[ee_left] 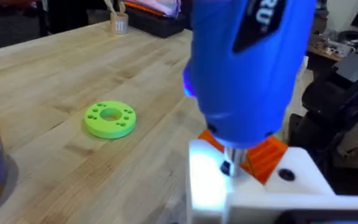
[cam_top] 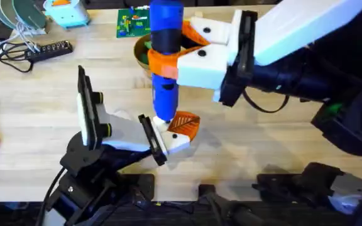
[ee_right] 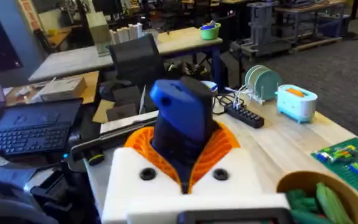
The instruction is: Pick up the gripper from the table and insert it into the empty holder that is missing its gripper. Then pick up a screw, insert it into the mounting hole, and use the screwdriver to tighten it. Finally, clean up the table by picking up the vegetable and placing it into the bucket.
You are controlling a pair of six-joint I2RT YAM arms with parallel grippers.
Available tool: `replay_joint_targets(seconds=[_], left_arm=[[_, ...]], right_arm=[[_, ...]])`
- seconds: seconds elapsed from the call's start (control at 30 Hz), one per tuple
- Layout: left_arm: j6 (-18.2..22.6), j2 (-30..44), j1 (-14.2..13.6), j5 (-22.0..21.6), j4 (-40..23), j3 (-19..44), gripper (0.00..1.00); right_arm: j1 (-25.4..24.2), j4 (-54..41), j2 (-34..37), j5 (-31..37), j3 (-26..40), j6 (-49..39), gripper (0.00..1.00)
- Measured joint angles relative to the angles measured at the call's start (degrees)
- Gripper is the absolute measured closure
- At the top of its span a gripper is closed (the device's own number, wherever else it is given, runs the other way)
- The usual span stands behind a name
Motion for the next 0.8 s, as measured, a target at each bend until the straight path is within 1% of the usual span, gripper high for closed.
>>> replay_joint_targets(seconds=[0.33, 0.53, 0.8], left_arm=[[0.0, 0.0, 0.0, 0.0, 0.0, 0.0, 0.986], [0.0, 0.0, 0.0, 0.0, 0.0, 0.0, 0.986], [0.0, 0.0, 0.0, 0.0, 0.0, 0.0, 0.986]], right_arm=[[0.0, -0.3, 0.0, 0.0, 0.0, 0.2, 0.978], [-1.0, 2.3, 0.0, -0.2, 0.0, 0.2, 0.978], [-1.4, 0.3, 0.0, -0.2, 0.0, 0.2, 0.978]])
